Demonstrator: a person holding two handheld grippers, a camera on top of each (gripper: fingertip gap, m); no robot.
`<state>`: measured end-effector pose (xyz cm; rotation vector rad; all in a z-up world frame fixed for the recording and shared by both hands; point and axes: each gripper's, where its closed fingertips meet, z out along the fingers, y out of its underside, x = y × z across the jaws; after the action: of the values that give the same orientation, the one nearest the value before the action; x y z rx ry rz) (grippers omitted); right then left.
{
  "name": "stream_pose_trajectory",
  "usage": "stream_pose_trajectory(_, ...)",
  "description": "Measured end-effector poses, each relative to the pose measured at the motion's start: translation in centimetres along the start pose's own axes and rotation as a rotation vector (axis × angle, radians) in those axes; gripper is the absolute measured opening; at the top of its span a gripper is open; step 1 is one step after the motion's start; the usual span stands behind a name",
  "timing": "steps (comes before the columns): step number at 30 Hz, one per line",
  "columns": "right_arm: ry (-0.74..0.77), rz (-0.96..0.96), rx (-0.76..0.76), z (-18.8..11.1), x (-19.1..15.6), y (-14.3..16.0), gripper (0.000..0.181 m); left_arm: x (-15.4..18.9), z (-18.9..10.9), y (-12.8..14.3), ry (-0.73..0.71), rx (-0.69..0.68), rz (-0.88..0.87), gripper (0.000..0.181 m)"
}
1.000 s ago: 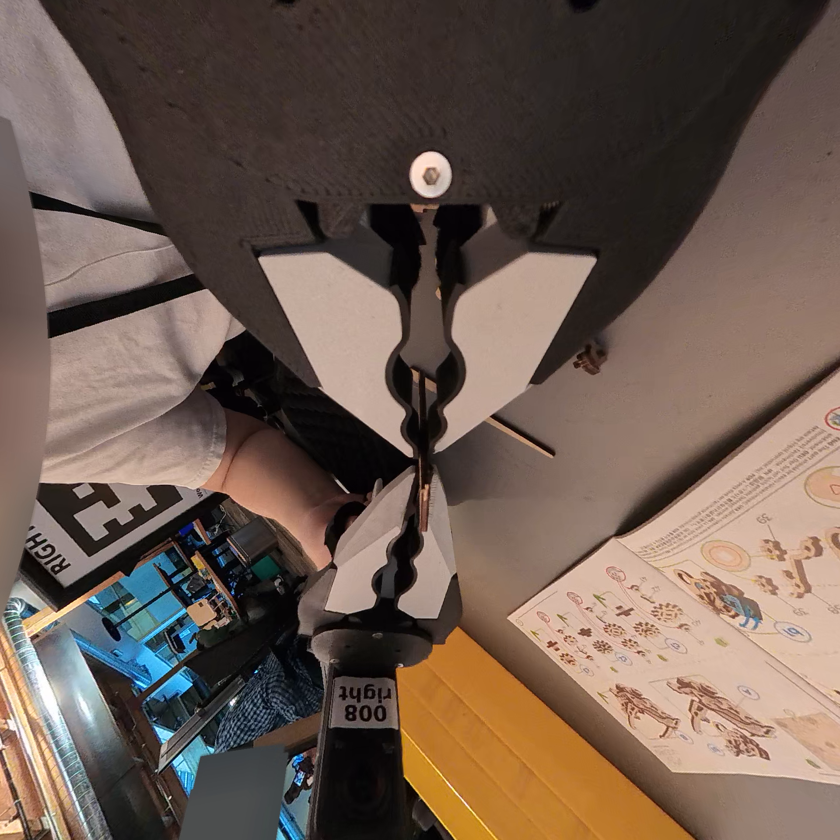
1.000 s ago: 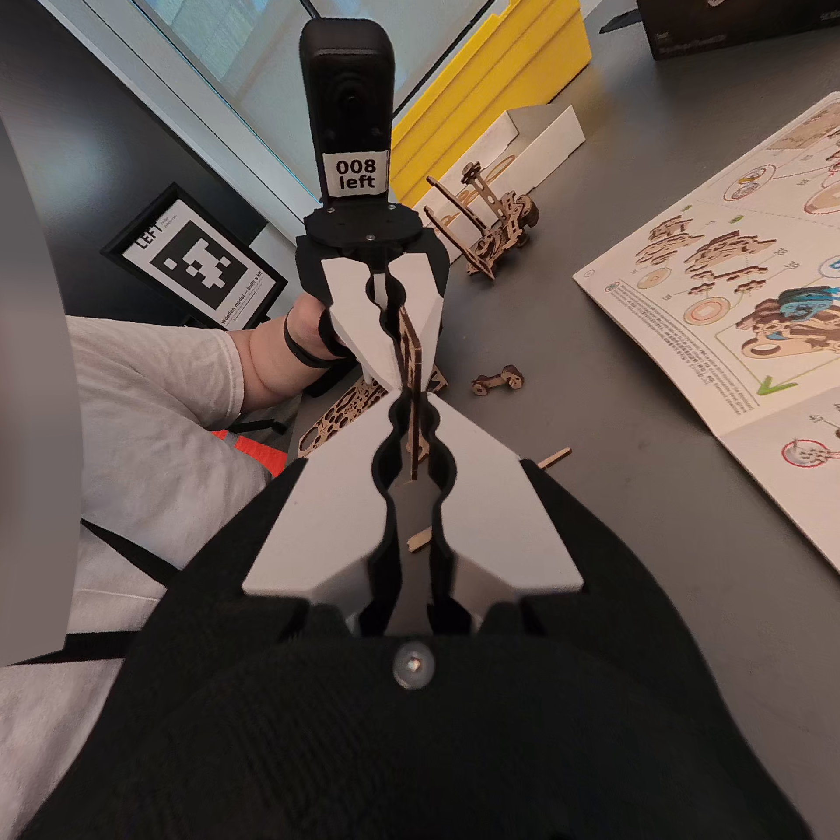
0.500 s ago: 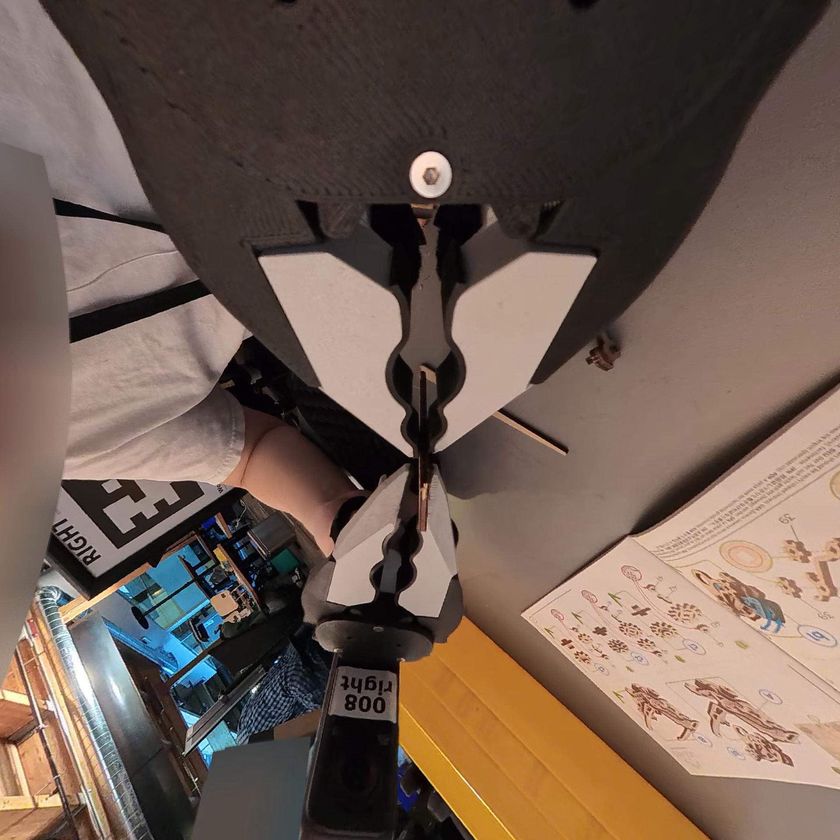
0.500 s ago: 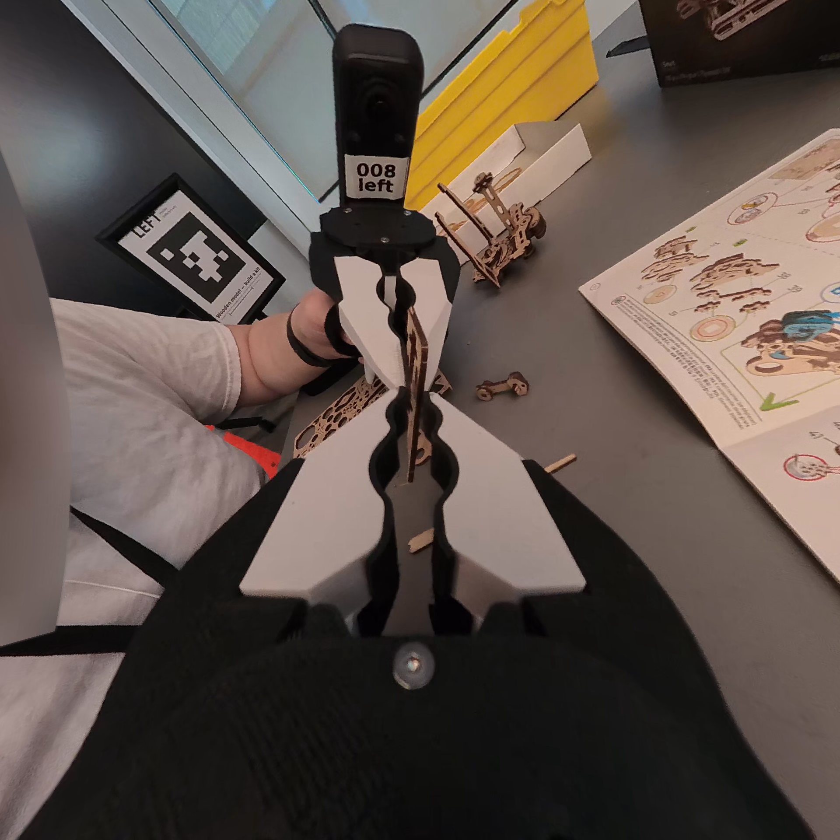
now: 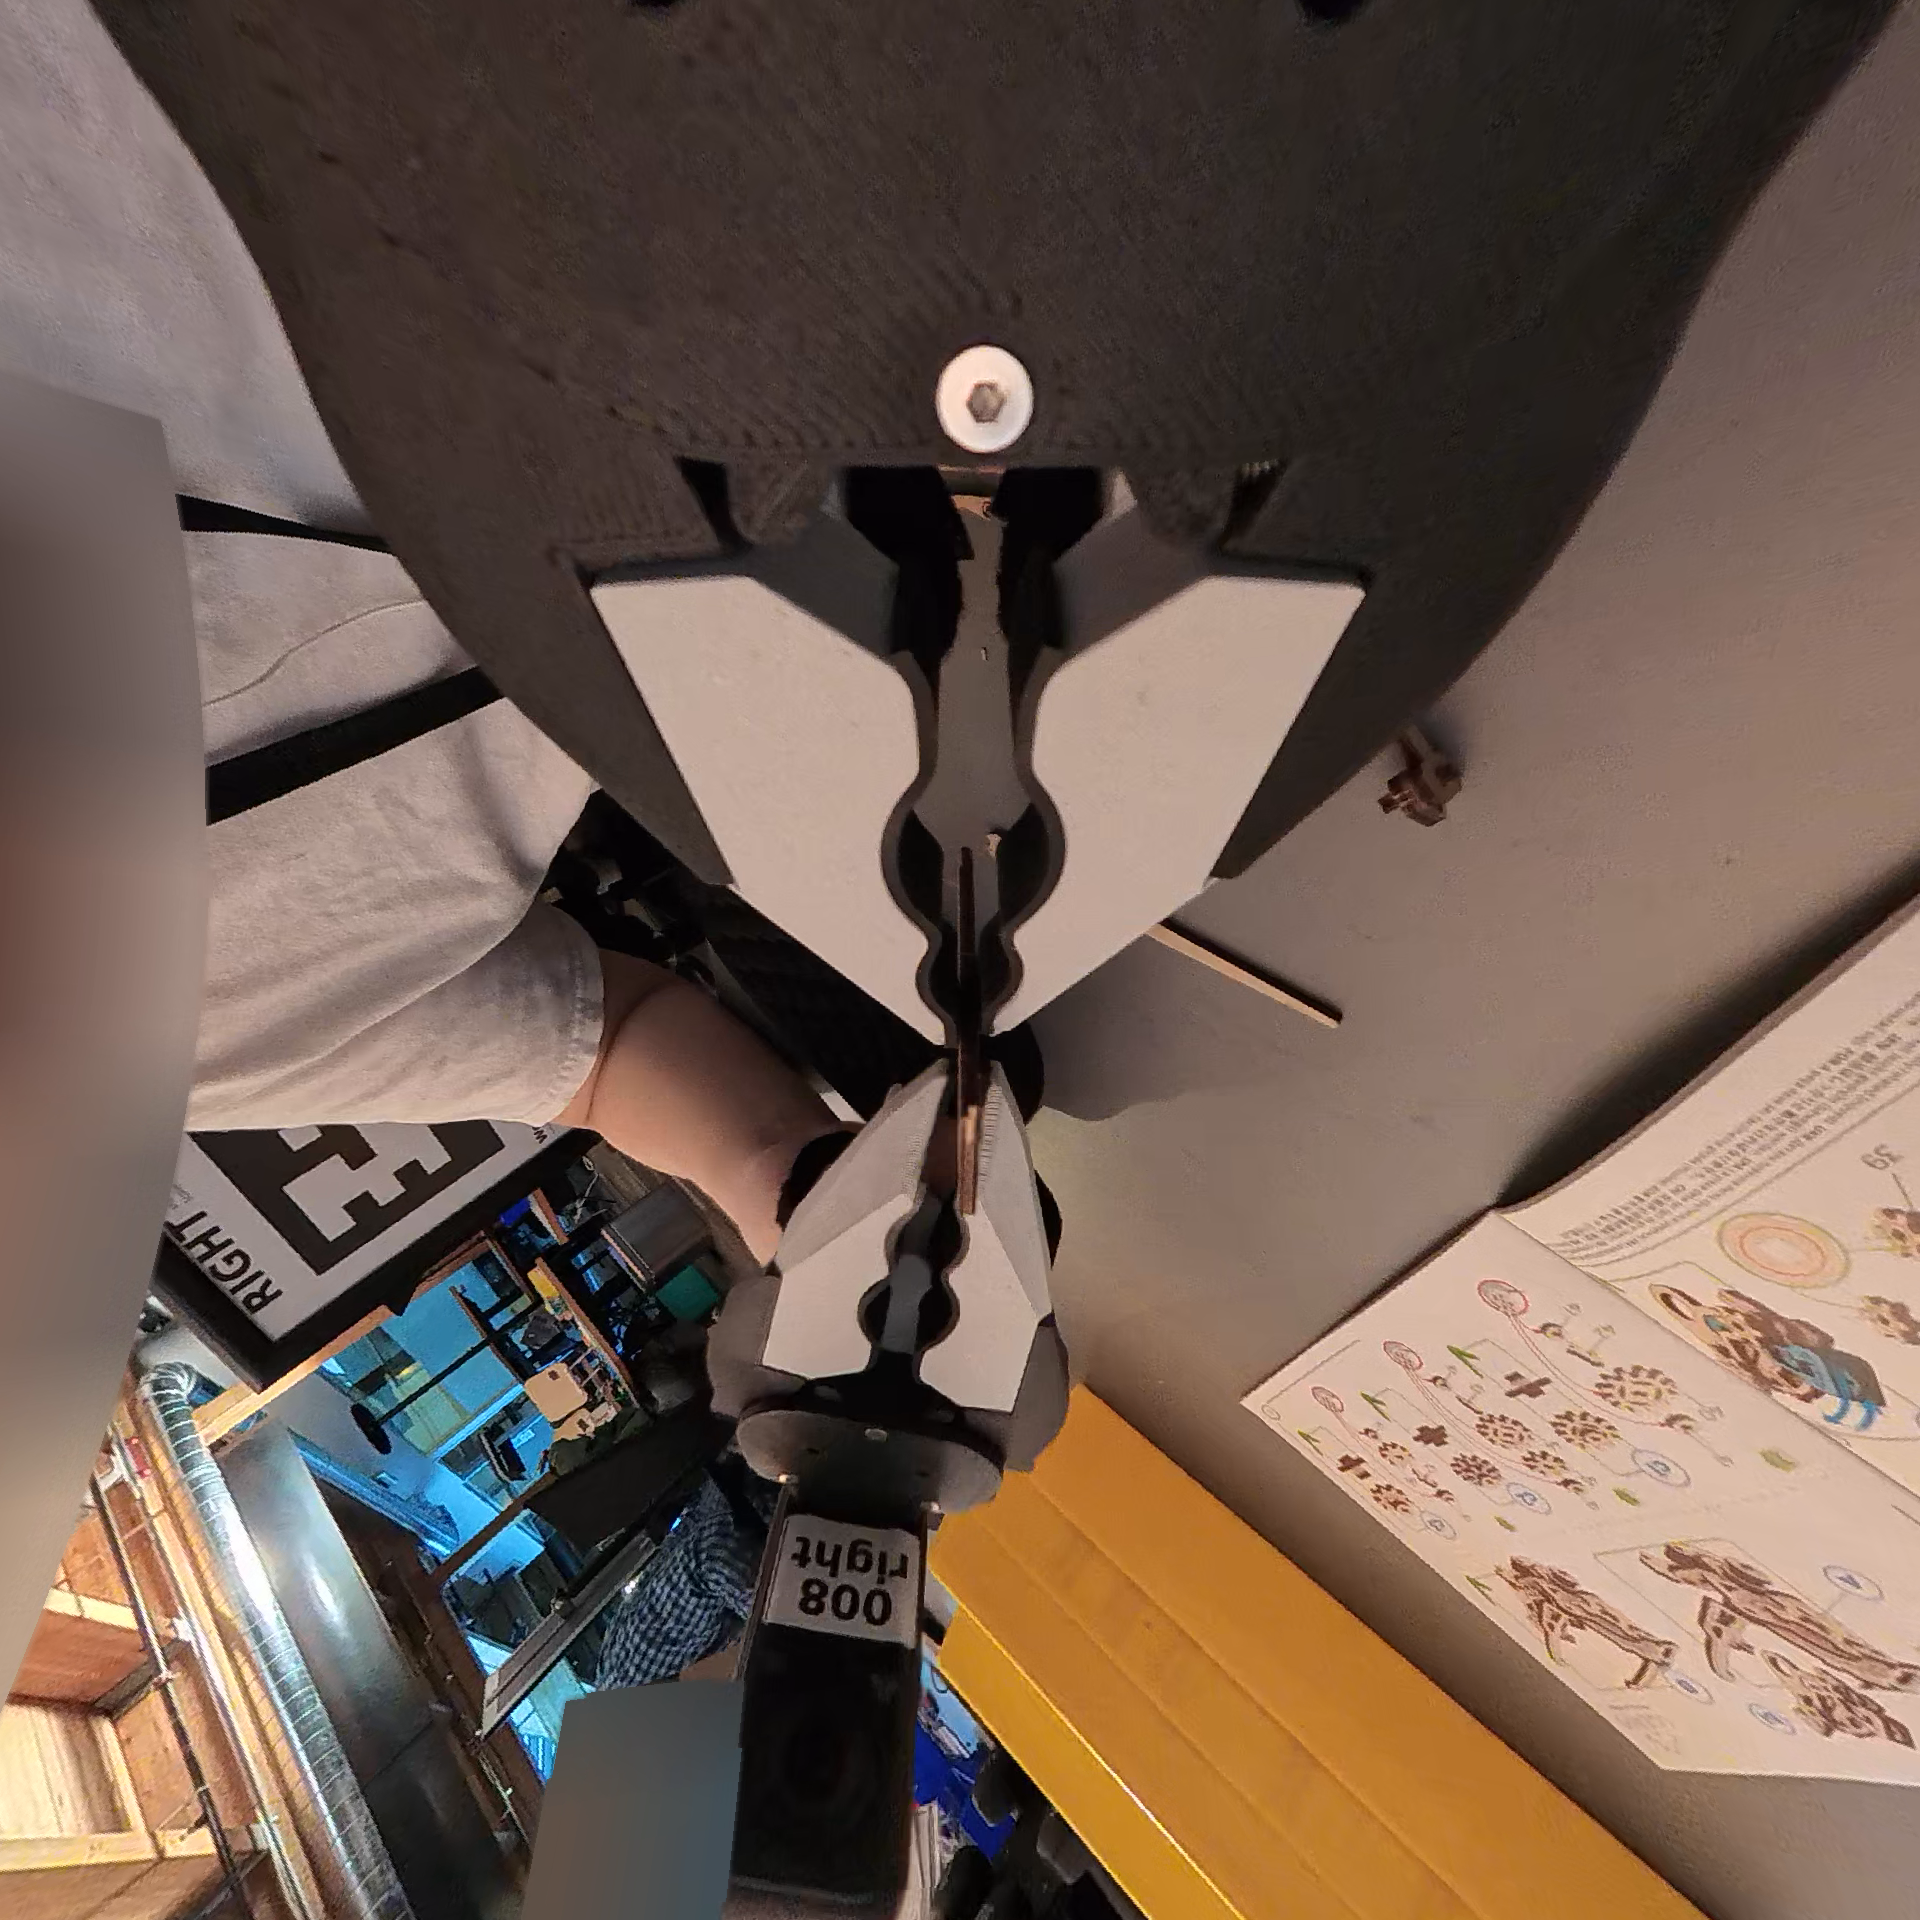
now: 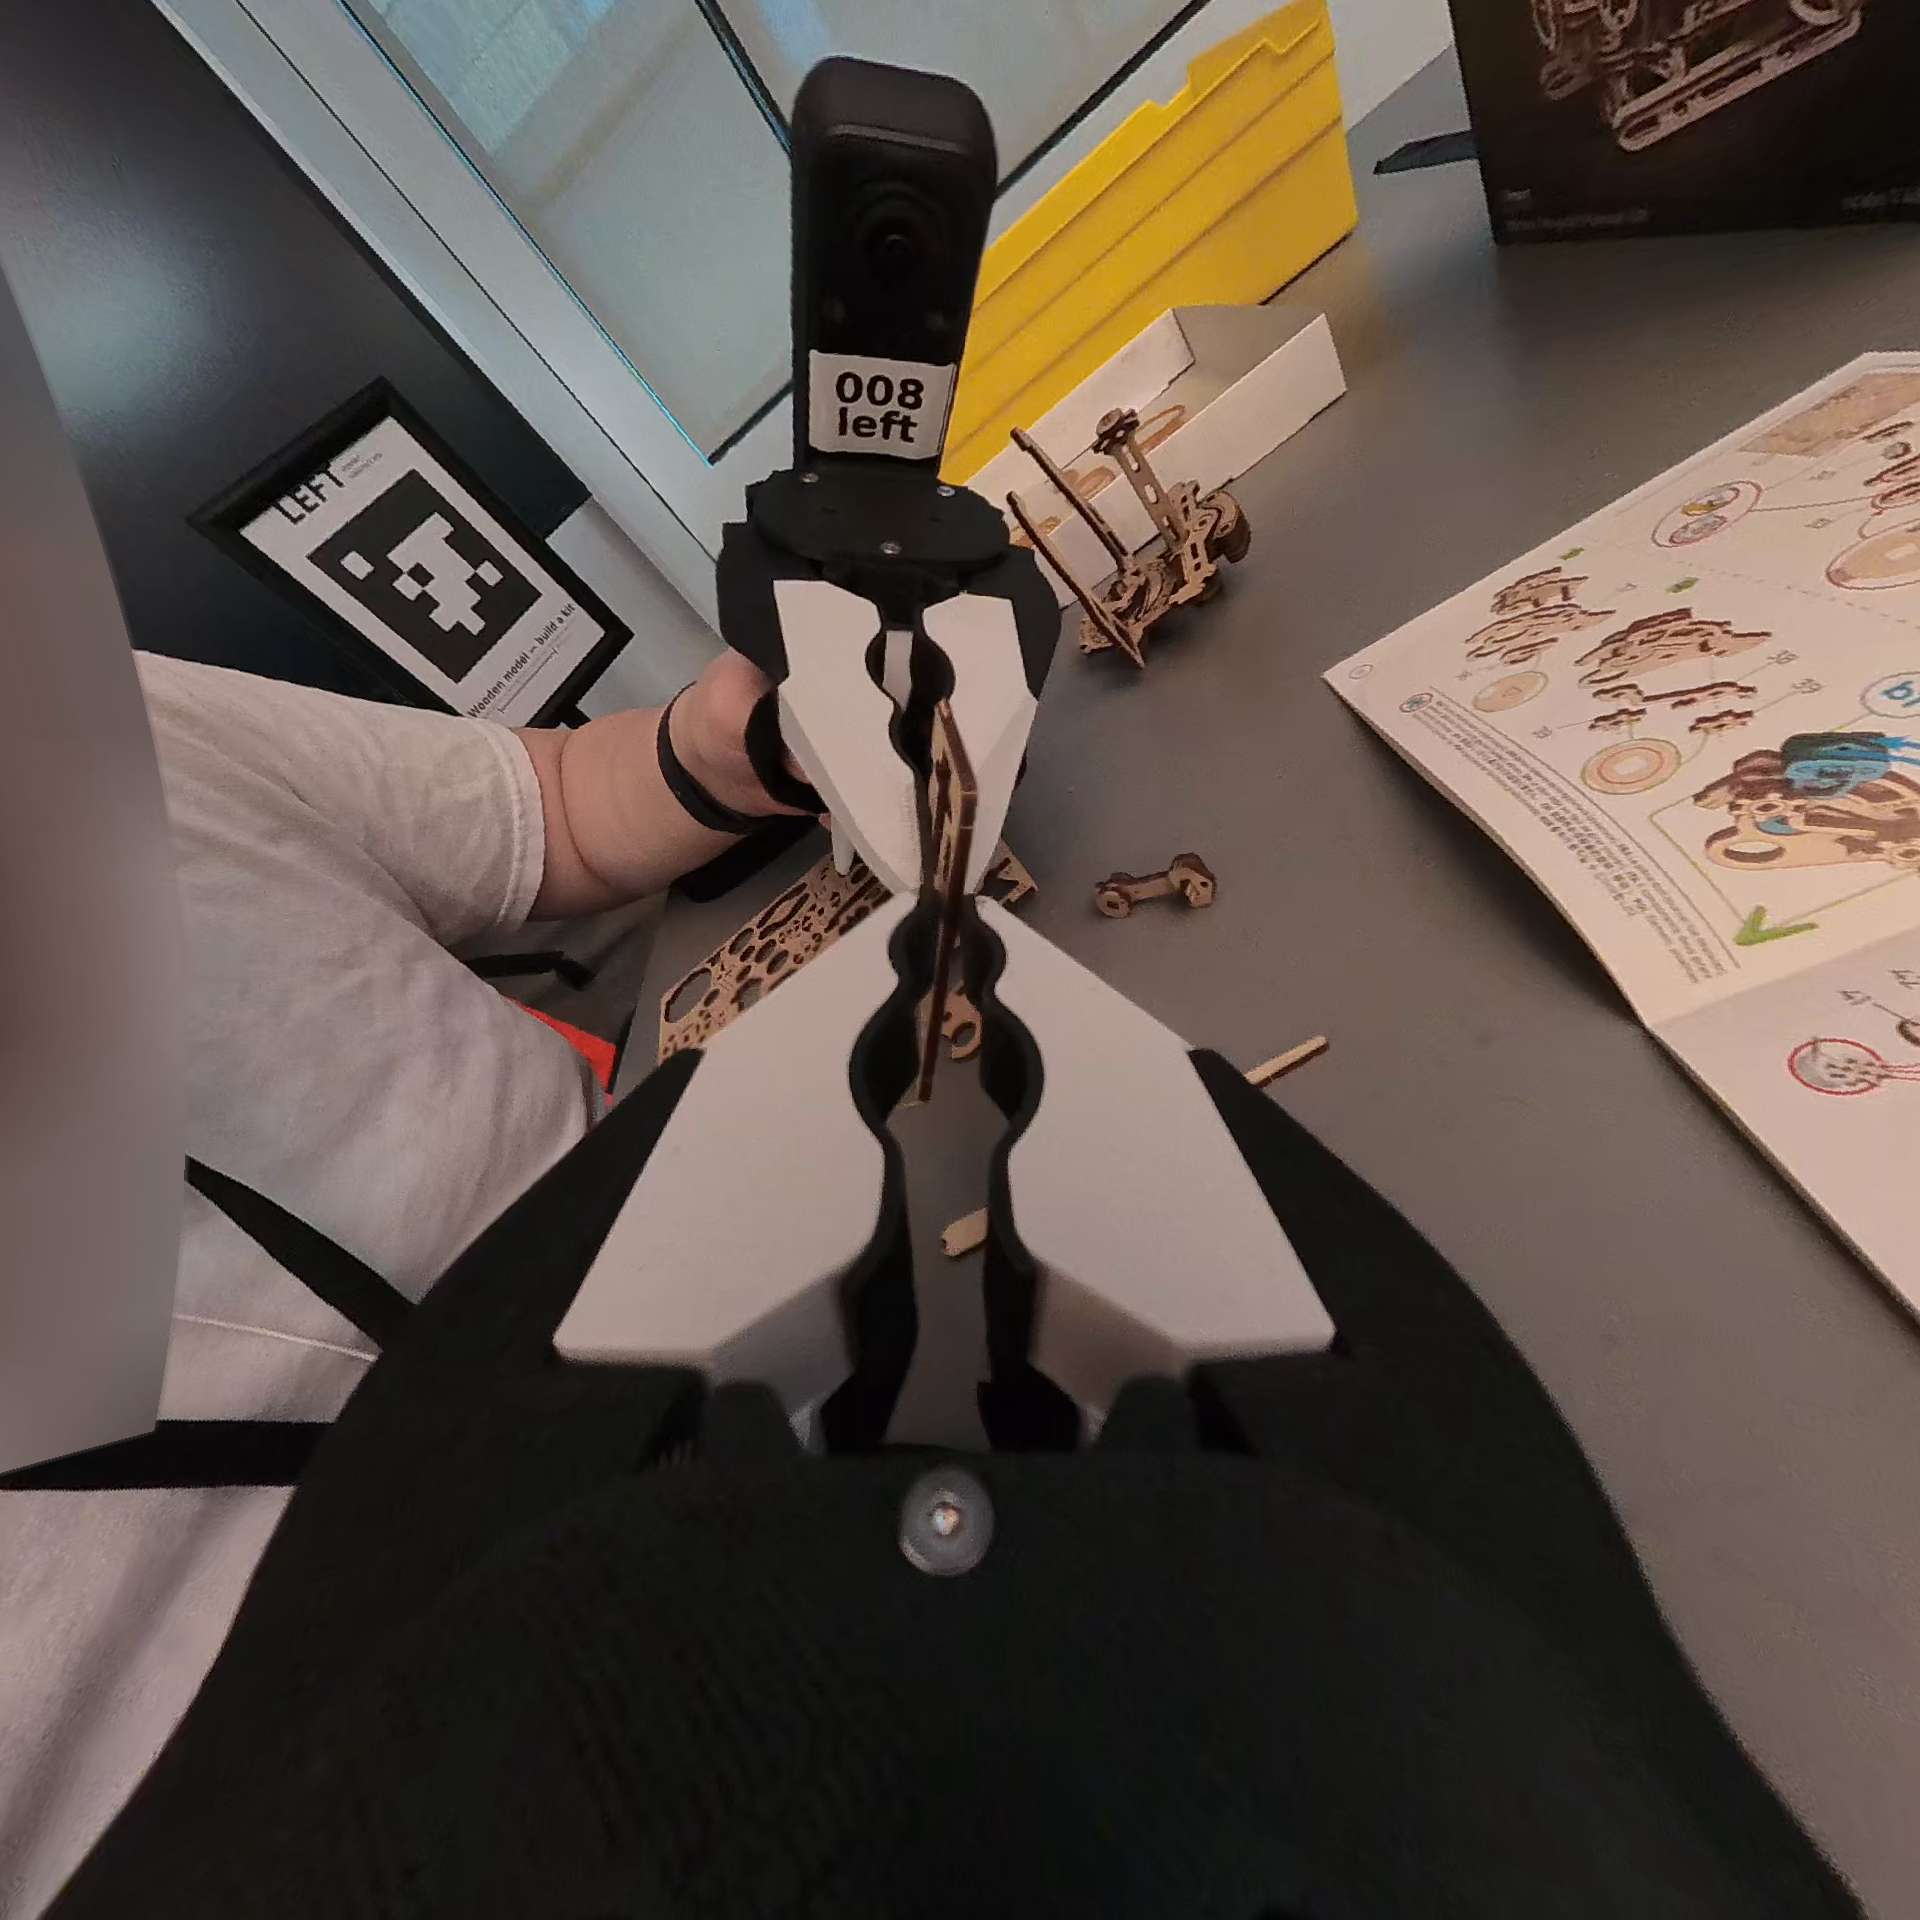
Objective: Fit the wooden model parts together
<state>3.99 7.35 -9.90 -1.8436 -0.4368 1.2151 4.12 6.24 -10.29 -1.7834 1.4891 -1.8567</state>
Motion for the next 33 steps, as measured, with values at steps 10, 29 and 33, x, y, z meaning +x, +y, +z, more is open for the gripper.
stream_pose_trajectory(10,-0.069,0.057,0.125,-0.9,-0.8,-1.9,0.0,0.8,-1.9,-2.5,-0.017,0.084,0.106,0.011)
stream_pose_trajectory(29,0.006,-0.006,0.28,-6.9,-0.2,-6.2,0.0,-3.3,-2.7,8.6,-0.397,-0.731,0.616,0.027)
stream_pose_trajectory(33,0.008,-0.013,0.294,-7.3,-0.4,-6.5,0.0,-3.2,-2.6,8.7,-0.406,-0.753,0.68,0.016)
